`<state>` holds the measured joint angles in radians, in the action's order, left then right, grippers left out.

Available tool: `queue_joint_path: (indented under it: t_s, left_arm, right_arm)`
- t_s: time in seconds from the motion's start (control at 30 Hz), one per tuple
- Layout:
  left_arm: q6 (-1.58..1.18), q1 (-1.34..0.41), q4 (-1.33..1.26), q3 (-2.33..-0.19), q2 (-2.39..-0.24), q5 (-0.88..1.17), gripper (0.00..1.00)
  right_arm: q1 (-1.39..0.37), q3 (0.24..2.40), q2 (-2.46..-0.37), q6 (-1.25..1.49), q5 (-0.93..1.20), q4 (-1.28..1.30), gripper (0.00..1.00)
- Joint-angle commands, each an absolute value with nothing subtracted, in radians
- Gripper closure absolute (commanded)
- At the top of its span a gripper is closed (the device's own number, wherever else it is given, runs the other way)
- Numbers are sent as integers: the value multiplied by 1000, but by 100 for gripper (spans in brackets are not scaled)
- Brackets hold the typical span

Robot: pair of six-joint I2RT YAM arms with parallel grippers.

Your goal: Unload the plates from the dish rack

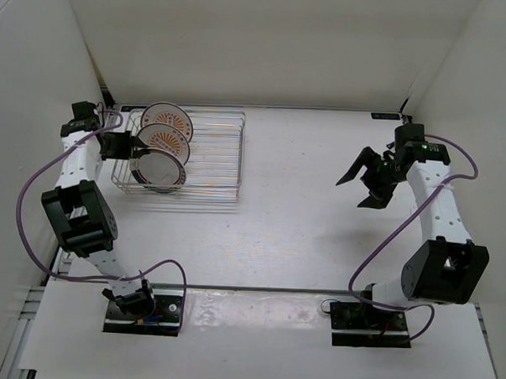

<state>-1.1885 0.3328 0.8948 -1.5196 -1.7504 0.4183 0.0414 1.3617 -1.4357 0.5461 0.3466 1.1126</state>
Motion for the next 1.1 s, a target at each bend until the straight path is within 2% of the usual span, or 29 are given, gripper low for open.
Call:
queue_joint_path:
  t_s: [0.0,0.2,0.6,0.73,0.8,0.83,0.87,0.93,1.07]
  left_arm:
    - [-1177,339,928,-1539,-1678,433,82]
    - [-1207,347,934,-1542,-1641,439,100]
    - [-1448,354,856,-1568,-1519,473,100]
    - [-1493,357,834,-1658,-1496,445,100]
    - [-1416,342,896,-1792,-1509,393,100]
    - [-1288,333,926,-1889,-1519,367,100]
    - [-1249,324,1081,-1943,-1529,336,100]
    - [-1145,299,1167,-2064,-1536,267,100]
    - [-950,246,1232,-2016,-1453,189,100]
  right_arm:
    - [44,1404,-1442,537,373,1094,10]
    - [46,1413,-1465,537,394,1088,10]
    - [41,1410,-1480,537,425,1081,10]
    - [41,1405,-1480,538,431,1075,10]
    - [41,1399,-1479,543,436,1075,10]
    - [41,1399,-1477,542,437,1071,10]
    - [43,1393,-1480,545,440,1072,10]
    - [41,1385,-1480,542,448,1071,10]
    - [38,1373,-1480,542,459,1080,10]
